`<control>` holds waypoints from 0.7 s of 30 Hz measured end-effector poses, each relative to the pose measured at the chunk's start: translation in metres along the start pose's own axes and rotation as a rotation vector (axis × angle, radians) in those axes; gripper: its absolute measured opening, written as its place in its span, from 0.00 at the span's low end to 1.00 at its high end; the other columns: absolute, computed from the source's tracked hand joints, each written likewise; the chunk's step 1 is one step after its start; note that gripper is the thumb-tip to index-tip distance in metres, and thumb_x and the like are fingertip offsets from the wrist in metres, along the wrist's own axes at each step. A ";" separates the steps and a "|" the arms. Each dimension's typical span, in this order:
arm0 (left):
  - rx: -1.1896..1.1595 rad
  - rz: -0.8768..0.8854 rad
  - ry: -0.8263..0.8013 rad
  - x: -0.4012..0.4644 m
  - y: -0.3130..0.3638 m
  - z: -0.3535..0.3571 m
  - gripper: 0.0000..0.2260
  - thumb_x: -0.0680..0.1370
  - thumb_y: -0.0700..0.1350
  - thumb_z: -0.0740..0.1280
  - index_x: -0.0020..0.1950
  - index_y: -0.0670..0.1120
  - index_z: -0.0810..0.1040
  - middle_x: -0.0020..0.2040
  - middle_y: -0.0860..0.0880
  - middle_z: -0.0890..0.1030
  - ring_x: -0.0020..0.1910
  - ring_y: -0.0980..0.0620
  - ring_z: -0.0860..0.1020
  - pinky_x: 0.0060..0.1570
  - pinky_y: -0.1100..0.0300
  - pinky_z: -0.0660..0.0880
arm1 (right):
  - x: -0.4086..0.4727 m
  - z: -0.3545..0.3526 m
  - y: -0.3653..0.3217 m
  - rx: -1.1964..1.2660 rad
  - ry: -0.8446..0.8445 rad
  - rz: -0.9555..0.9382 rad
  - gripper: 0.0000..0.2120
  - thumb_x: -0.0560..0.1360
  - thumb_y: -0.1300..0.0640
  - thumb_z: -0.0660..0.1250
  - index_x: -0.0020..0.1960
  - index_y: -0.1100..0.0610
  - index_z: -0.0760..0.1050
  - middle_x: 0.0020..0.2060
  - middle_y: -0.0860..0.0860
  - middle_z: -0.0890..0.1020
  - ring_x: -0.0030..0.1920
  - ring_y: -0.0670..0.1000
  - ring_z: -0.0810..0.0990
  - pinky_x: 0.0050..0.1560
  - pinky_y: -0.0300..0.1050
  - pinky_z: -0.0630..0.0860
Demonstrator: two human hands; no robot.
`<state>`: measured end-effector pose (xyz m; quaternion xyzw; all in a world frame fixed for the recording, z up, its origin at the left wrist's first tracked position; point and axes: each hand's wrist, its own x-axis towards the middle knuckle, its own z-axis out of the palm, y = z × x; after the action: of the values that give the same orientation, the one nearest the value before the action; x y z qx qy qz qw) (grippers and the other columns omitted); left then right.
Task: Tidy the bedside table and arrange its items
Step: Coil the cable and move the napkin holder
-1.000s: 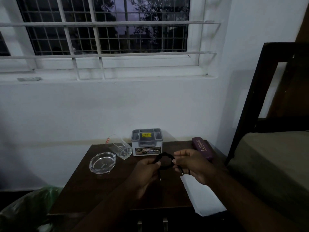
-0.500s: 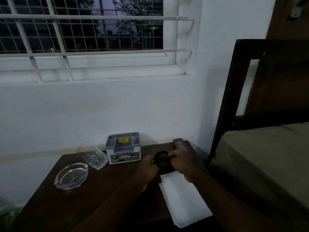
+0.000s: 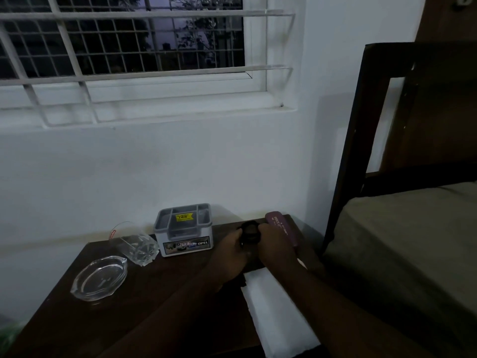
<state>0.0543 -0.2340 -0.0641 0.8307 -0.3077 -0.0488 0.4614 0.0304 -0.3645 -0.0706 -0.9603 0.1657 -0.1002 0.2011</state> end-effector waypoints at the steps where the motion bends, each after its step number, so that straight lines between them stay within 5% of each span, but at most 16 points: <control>1: 0.040 0.045 0.017 -0.003 -0.002 -0.006 0.19 0.75 0.34 0.68 0.66 0.43 0.76 0.56 0.55 0.77 0.54 0.57 0.75 0.47 0.83 0.65 | -0.001 -0.002 -0.004 -0.029 0.051 -0.022 0.17 0.81 0.57 0.56 0.69 0.58 0.69 0.68 0.55 0.73 0.67 0.53 0.72 0.66 0.44 0.66; 4: 0.198 0.200 0.129 -0.013 -0.013 -0.041 0.12 0.76 0.38 0.68 0.59 0.45 0.81 0.51 0.57 0.79 0.49 0.59 0.77 0.47 0.79 0.69 | -0.003 -0.005 -0.020 0.019 0.114 -0.226 0.17 0.79 0.54 0.60 0.66 0.56 0.71 0.65 0.54 0.74 0.66 0.55 0.73 0.64 0.48 0.70; 7: 0.492 0.331 0.345 -0.016 -0.027 -0.083 0.12 0.75 0.42 0.62 0.51 0.41 0.83 0.48 0.43 0.85 0.47 0.44 0.82 0.48 0.54 0.80 | -0.005 0.005 -0.037 0.052 0.049 -0.483 0.28 0.76 0.52 0.63 0.75 0.53 0.60 0.75 0.54 0.63 0.74 0.55 0.64 0.71 0.52 0.66; 9: 0.757 0.211 0.373 -0.017 -0.038 -0.107 0.17 0.72 0.45 0.62 0.57 0.41 0.81 0.56 0.40 0.82 0.56 0.40 0.80 0.54 0.45 0.78 | -0.006 0.014 -0.048 0.066 -0.001 -0.488 0.36 0.74 0.50 0.66 0.77 0.48 0.52 0.79 0.53 0.53 0.76 0.58 0.58 0.72 0.56 0.65; 11: 0.930 -0.064 0.270 -0.018 -0.048 -0.120 0.22 0.76 0.48 0.62 0.70 0.46 0.71 0.71 0.43 0.72 0.70 0.41 0.69 0.65 0.44 0.68 | -0.004 0.020 -0.055 0.048 -0.046 -0.461 0.41 0.74 0.48 0.68 0.78 0.45 0.47 0.79 0.51 0.46 0.77 0.60 0.55 0.71 0.58 0.66; 14: 0.907 -0.215 0.201 -0.019 -0.060 -0.127 0.24 0.79 0.50 0.59 0.75 0.50 0.62 0.75 0.47 0.66 0.74 0.42 0.64 0.69 0.44 0.62 | -0.001 0.023 -0.062 -0.021 -0.100 -0.421 0.44 0.73 0.46 0.69 0.78 0.46 0.43 0.79 0.52 0.43 0.77 0.62 0.54 0.71 0.59 0.66; 21: 0.865 -0.083 0.295 -0.019 -0.055 -0.133 0.08 0.77 0.47 0.63 0.53 0.45 0.76 0.51 0.45 0.81 0.51 0.43 0.80 0.50 0.52 0.72 | -0.001 0.019 -0.077 0.060 -0.121 -0.385 0.40 0.73 0.47 0.69 0.78 0.54 0.52 0.75 0.54 0.64 0.74 0.56 0.64 0.72 0.52 0.65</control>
<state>0.1130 -0.1041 -0.0355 0.9567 -0.1973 0.1844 0.1086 0.0556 -0.2906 -0.0559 -0.9720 -0.0363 -0.0836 0.2166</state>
